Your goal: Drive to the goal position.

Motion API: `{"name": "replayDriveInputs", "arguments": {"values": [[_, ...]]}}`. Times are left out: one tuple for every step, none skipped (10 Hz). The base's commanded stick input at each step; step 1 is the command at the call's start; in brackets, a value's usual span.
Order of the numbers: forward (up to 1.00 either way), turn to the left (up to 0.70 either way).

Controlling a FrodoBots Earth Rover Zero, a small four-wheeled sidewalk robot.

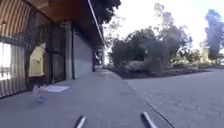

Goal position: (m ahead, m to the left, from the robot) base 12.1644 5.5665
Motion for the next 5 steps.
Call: {"name": "replayDriveInputs", "arguments": {"values": [[0.98,0.00],[0.98,0.00],[0.98,0.00],[0.98,0.00],[0.98,0.01]]}}
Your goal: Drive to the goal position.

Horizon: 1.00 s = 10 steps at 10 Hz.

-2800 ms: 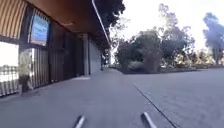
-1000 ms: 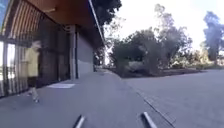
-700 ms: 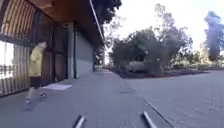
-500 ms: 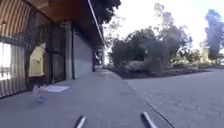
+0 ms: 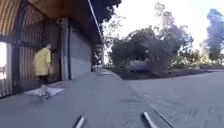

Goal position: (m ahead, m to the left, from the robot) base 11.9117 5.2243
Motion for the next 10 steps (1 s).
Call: {"name": "replayDriveInputs", "arguments": {"values": [[0.97,0.11],[0.97,0.34],[0.98,0.32],[0.98,0.00],[0.98,0.00],[0.97,0.00],[0.98,0.00],[0.97,0.00],[0.97,0.00],[0.98,0.00]]}}
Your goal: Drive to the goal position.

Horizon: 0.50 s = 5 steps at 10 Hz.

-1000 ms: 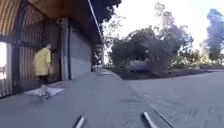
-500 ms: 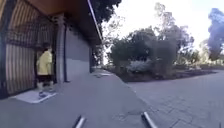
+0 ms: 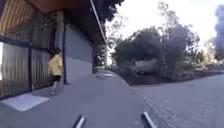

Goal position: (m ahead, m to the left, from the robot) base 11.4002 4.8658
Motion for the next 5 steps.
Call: {"name": "replayDriveInputs", "arguments": {"values": [[0.98,0.00],[0.98,0.00],[0.98,0.00],[0.98,0.00],[0.98,0.00]]}}
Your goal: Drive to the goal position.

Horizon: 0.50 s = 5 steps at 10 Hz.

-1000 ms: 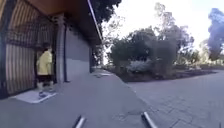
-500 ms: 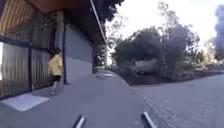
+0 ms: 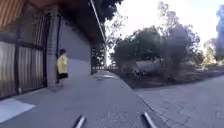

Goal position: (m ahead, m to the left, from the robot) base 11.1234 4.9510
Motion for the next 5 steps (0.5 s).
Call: {"name": "replayDriveInputs", "arguments": {"values": [[0.98,0.00],[0.98,0.00],[0.98,0.00],[0.97,0.00],[0.97,0.00]]}}
